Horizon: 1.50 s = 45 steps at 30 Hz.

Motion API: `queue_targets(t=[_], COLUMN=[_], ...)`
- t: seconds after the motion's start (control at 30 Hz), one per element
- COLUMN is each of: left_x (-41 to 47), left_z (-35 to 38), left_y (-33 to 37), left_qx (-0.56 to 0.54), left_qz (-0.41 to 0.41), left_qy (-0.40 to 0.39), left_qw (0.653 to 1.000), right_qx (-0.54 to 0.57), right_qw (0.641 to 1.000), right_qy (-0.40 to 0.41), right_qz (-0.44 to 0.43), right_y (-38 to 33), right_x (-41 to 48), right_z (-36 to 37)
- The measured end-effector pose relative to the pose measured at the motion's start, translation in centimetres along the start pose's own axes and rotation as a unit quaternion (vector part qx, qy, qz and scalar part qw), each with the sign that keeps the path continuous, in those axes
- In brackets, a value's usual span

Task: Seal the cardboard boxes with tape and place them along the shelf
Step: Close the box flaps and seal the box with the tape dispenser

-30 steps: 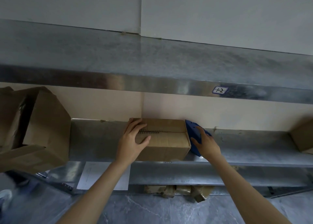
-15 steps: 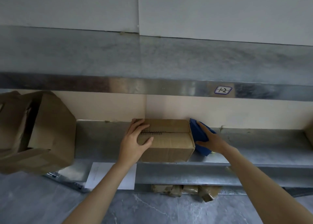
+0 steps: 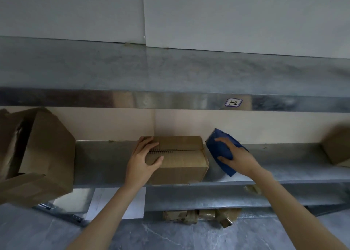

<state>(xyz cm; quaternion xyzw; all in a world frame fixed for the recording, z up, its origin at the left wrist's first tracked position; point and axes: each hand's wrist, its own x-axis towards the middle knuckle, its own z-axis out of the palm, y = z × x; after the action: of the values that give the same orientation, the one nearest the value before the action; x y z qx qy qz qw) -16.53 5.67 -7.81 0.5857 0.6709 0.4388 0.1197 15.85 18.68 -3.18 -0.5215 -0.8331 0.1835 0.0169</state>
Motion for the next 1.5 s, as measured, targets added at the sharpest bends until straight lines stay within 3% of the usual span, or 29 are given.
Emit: queue_targets(t=[0.23,0.47,0.67,0.8,0.97,1.13,1.27,1.5], left_x=[0.1,-0.1,-0.7,-1.1,-1.3,-1.5,-1.7,-1.0], left_z=[0.2,-0.8,-1.0,-0.8,-1.0,-1.4,-2.3,-4.1], left_y=[0.0,0.8,1.3,1.2,0.7,0.3,0.1,-0.4], left_qx=[-0.023,-0.076,-0.126,-0.133,-0.112,-0.114,-0.125,-0.091], left_qz=[0.006,-0.017,-0.055,-0.066,-0.058,-0.066,-0.071,-0.086], left_qy=[0.008,-0.014,-0.008,-0.002,0.008,0.002,-0.035,-0.099], left_qw=[1.0,0.997,0.99,0.989,0.992,0.991,0.989,0.987], right_qx=[-0.021,0.001,0.047,0.04,0.059,-0.008,-0.008,-0.026], right_qw=[0.987,0.975,0.966,0.967,0.975,0.977,0.971,0.969], right_qy=[0.096,0.03,-0.093,-0.117,-0.066,0.065,0.12,0.104], right_qz=[-0.126,-0.222,-0.237,-0.224,-0.203,-0.204,-0.206,-0.223], right_y=[-4.9,-12.5,-15.1,-14.5,-14.5,-14.6,-14.9,-15.0], right_x=[-4.0,-1.9,0.7,1.3,1.0,0.3,0.1,-1.0], right_z=[-4.5,-3.5,-1.9,-1.3,-0.4,0.4,0.2,-1.3])
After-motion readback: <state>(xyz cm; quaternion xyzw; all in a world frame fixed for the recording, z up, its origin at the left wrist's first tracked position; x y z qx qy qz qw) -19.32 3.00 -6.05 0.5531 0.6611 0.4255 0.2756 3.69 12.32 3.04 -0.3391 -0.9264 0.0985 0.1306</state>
